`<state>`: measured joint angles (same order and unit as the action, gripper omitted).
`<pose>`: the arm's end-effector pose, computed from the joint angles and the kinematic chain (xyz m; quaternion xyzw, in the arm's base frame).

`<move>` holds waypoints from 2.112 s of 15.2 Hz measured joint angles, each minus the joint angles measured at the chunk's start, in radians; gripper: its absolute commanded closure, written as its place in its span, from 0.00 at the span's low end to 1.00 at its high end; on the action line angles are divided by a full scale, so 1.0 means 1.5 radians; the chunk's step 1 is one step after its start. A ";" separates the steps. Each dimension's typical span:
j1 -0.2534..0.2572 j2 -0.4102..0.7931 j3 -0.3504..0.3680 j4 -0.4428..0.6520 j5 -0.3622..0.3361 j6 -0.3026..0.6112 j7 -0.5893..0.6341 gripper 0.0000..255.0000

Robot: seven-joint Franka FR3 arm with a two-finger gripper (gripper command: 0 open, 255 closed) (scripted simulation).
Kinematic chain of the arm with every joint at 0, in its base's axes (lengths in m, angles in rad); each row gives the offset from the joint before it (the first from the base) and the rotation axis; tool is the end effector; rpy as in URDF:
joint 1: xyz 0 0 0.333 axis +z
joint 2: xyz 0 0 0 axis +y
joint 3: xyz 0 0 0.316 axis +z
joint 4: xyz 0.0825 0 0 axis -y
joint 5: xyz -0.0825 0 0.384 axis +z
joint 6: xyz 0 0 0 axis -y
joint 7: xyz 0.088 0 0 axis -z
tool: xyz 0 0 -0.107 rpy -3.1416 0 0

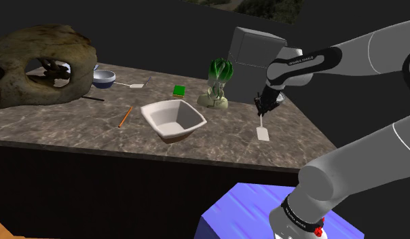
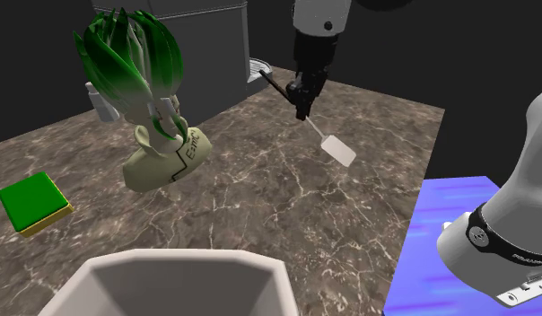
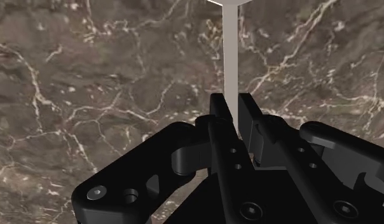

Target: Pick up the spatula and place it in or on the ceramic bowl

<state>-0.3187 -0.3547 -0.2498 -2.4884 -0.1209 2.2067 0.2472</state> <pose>0.3623 -0.2373 0.4177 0.9327 -0.3590 0.0314 0.0117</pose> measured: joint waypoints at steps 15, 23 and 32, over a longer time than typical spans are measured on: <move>0.002 -0.043 0.013 0.102 0.003 -0.145 0.001 1.00; 0.027 -0.050 0.064 0.127 0.020 -0.181 0.064 1.00; 0.086 -0.023 0.170 0.156 0.057 -0.189 0.209 1.00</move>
<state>-0.1898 -0.3893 0.0058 -2.2552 -0.0348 1.9226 0.5606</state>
